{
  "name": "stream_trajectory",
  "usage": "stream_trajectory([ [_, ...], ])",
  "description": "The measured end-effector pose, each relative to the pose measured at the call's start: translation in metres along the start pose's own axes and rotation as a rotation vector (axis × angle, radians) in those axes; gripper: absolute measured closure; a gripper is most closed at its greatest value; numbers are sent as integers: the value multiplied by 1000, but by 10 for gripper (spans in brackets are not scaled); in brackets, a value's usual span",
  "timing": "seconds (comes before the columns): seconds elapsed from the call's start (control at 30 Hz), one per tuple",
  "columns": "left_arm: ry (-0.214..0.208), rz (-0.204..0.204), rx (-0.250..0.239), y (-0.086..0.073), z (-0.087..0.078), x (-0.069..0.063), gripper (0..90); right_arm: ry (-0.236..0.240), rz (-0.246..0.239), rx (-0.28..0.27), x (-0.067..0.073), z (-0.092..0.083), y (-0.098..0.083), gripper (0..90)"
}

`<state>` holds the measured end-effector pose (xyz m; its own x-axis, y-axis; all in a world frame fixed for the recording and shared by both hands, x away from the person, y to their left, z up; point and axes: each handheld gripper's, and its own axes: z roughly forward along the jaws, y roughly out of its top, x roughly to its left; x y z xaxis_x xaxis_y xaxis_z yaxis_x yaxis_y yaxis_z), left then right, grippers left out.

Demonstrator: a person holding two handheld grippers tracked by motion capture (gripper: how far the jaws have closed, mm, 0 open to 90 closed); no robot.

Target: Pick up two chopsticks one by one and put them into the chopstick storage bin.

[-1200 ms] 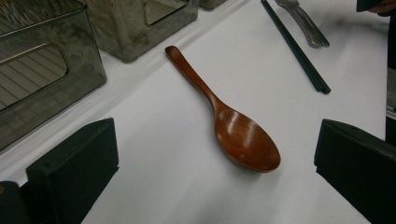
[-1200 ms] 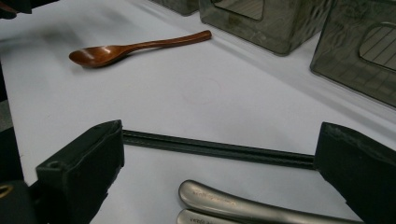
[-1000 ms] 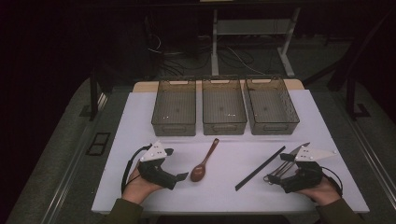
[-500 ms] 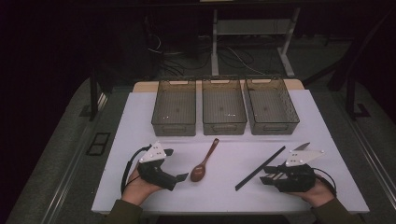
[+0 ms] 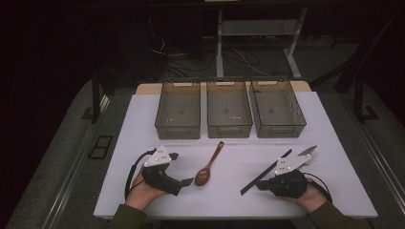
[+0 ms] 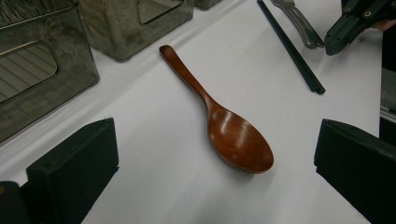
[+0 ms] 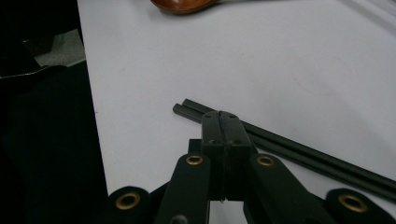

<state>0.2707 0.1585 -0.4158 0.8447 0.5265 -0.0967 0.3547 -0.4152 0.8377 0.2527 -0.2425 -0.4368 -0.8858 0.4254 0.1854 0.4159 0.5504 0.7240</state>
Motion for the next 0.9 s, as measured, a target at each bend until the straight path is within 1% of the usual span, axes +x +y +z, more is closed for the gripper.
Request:
stream_trajectory([
  [0.13, -1, -1, 3, 0, 0, 0, 0, 16, -13, 18, 2, 8, 3, 897],
  [0.3, -5, 4, 9, 0, 1, -1, 0, 22, -21, 38, 5, 16, 4, 897],
  [0.4, -8, -2, 9, 0, 2, -1, 0, 30, -24, 44, 7, 19, 5, 898],
  [0.57, -7, -1, 9, 0, 2, -1, 0, 41, -47, 61, 11, 28, 9, 898],
  [0.77, -5, 1, 10, -1, 1, -1, 0, 38, -55, 73, 12, 33, 11, 898],
  [0.9, -7, 2, 12, 0, 1, -1, 0, 35, -54, 65, 12, 35, 12, 898],
])
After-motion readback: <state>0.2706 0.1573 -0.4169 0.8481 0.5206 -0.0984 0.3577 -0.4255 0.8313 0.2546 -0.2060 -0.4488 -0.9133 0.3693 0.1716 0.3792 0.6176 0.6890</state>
